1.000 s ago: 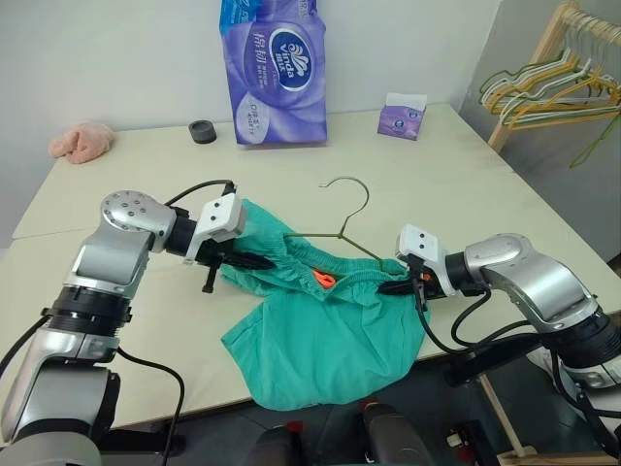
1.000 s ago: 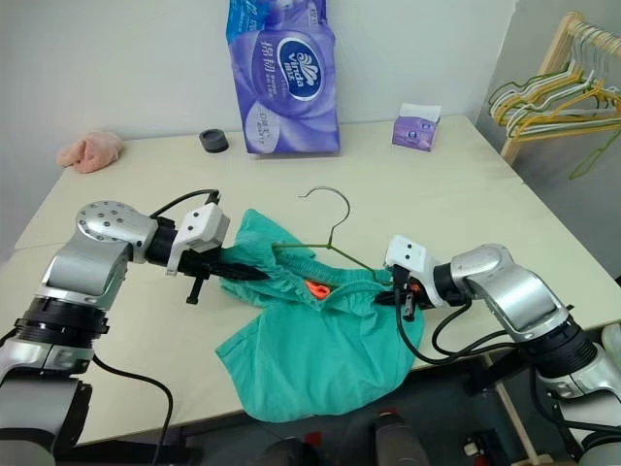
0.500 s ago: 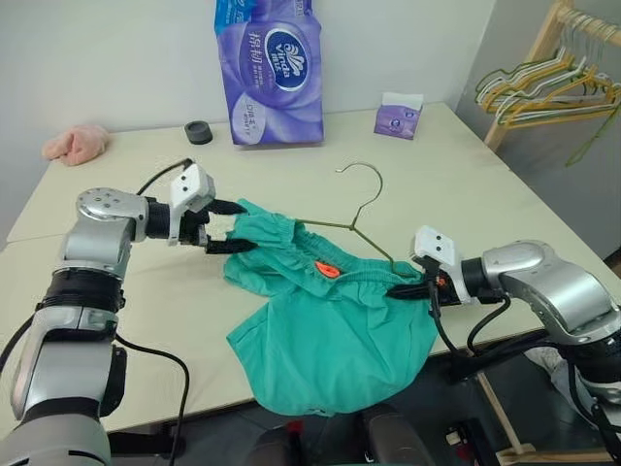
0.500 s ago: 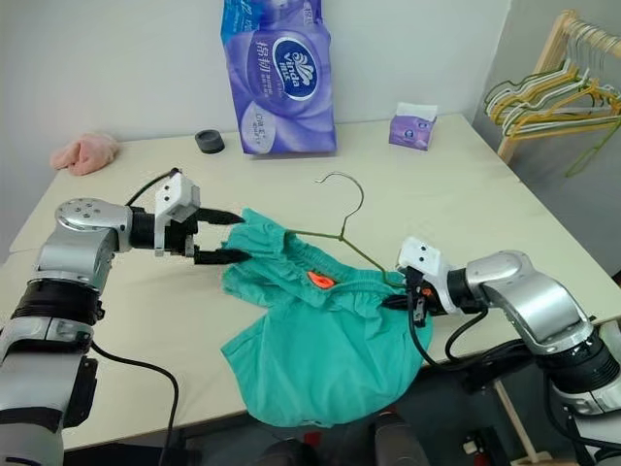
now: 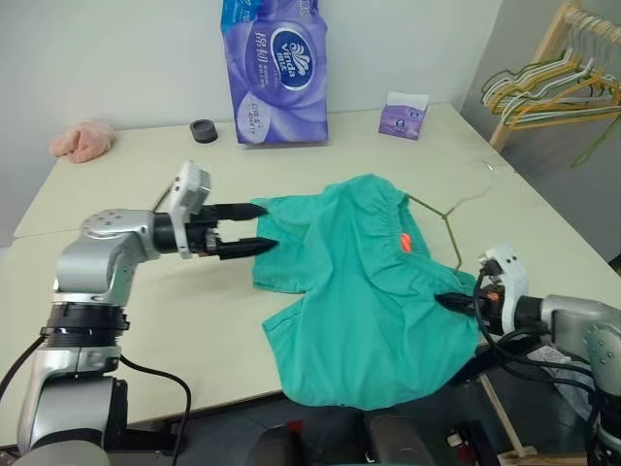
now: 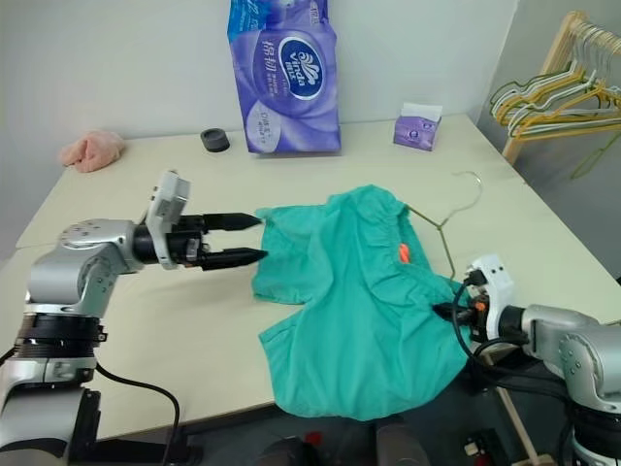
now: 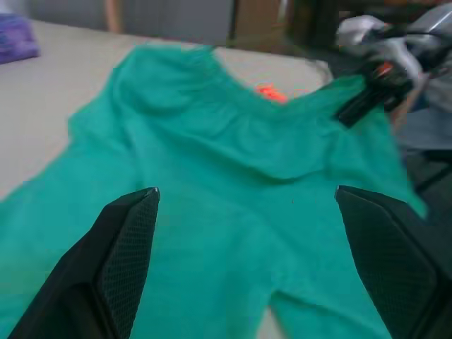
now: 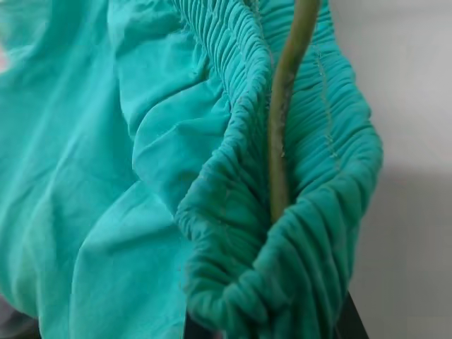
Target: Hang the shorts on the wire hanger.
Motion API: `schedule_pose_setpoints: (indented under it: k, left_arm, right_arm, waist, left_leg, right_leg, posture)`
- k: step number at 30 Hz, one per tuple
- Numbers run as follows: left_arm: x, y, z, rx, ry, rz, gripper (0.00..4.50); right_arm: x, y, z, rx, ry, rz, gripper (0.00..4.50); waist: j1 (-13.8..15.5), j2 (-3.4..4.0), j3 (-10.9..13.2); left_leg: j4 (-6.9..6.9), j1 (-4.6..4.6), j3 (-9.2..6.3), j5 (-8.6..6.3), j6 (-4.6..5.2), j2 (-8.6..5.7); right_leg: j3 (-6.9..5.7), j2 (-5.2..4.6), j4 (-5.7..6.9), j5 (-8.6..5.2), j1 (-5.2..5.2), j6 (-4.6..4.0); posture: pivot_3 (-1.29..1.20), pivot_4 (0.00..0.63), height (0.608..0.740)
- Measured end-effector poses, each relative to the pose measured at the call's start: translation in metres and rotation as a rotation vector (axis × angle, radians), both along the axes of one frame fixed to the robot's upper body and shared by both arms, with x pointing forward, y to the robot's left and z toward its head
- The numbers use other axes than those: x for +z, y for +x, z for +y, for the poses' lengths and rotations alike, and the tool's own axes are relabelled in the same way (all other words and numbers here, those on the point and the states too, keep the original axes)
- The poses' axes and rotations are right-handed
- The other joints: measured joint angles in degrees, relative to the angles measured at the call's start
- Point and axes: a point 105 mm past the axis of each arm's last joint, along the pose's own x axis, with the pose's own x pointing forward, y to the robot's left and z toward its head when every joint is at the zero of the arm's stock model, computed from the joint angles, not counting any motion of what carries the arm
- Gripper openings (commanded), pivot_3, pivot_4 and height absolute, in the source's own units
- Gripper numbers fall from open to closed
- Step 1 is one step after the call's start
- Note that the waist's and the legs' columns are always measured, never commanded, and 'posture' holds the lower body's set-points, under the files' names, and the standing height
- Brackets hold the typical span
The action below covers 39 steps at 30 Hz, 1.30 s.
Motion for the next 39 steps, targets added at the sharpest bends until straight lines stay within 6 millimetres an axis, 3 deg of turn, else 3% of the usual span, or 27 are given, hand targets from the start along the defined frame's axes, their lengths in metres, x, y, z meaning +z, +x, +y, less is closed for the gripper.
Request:
schedule_pose_setpoints:
  k: [6,10,13,19,22,25,33,39]
  left_arm:
    - [0.015,-0.011,-0.053,-0.162,-0.074,-0.018,4.20]
    - [0.017,-0.015,-0.090,-0.240,-0.078,-0.058,4.20]
    - [0.025,-0.016,-0.115,-0.271,-0.099,-0.134,4.20]
    - [0.045,-0.012,-0.153,-0.245,-0.105,-0.308,4.20]
    - [0.052,-0.010,-0.163,-0.217,-0.116,-0.357,4.20]
    - [0.055,-0.011,-0.166,-0.212,-0.125,-0.381,4.20]
    - [0.059,-0.013,-0.169,-0.222,-0.134,-0.388,4.20]
    - [0.069,-0.017,-0.178,-0.251,-0.166,-0.398,4.20]
  right_arm:
    - [-0.006,-0.035,-0.069,-0.356,-0.092,0.032,0.00]
    - [0.004,-0.049,-0.106,-0.586,-0.120,0.004,0.00]
    - [0.026,-0.046,-0.127,-0.703,-0.162,-0.073,0.00]
    - [0.093,-0.022,-0.159,-0.846,-0.220,-0.265,0.00]
    - [0.117,-0.012,-0.170,-0.892,-0.203,-0.310,0.00]
    - [0.129,-0.005,-0.180,-0.926,-0.179,-0.314,0.00]
    - [0.139,0.004,-0.214,-1.019,-0.099,-0.198,0.00]
    - [0.134,0.012,-0.218,-1.003,-0.070,-0.106,0.00]
  waist:
    - [-0.89,0.11,0.00]
    - [-2.73,0.23,0.05]
    - [-4.37,0.44,0.16]
    - [-7.45,0.97,0.63]
    - [-8.27,1.05,1.17]
    - [-8.97,0.96,1.74]
    - [-9.57,1.02,3.95]
    - [-10.60,0.88,4.84]
  left_leg:
    - [-0.03,0.16,0.15,0.00,0.02,-0.01]
    - [-0.04,0.17,0.23,-0.02,0.05,0.03]
    - [-0.05,0.17,0.34,-0.10,0.19,0.02]
    - [-0.12,0.19,0.47,-0.34,0.60,-0.02]
    - [-0.13,0.24,0.54,-0.39,0.69,-0.02]
    - [-0.19,0.33,0.60,-0.40,0.71,-0.02]
    - [-0.25,0.53,1.32,-0.45,0.79,-0.06]
    - [-0.25,0.55,1.78,-0.53,0.92,-0.06]
  right_leg:
    - [0.12,0.22,-0.04,-0.02,0.14,0.05]
    - [0.22,0.50,-0.07,-0.03,0.14,0.07]
    - [0.31,0.52,-0.10,-0.07,0.14,0.13]
    - [0.44,0.56,-0.21,-0.20,0.18,0.31]
    - [0.51,0.56,-0.24,-0.21,0.20,0.33]
    - [0.57,0.56,-0.25,-0.22,0.23,0.34]
    - [1.31,0.56,-0.29,-0.20,0.26,0.56]
    - [1.75,0.55,-0.43,-0.24,0.24,1.11]
  posture:
    - [-0.42,0.145,0.740]
    - [-0.45,0.154,0.740]
    - [-0.45,0.159,0.740]
    - [-0.44,0.187,0.740]
    - [-0.44,0.199,0.740]
    - [-0.44,0.214,0.740]
    - [-0.46,0.247,0.740]
    - [-0.46,0.254,0.740]
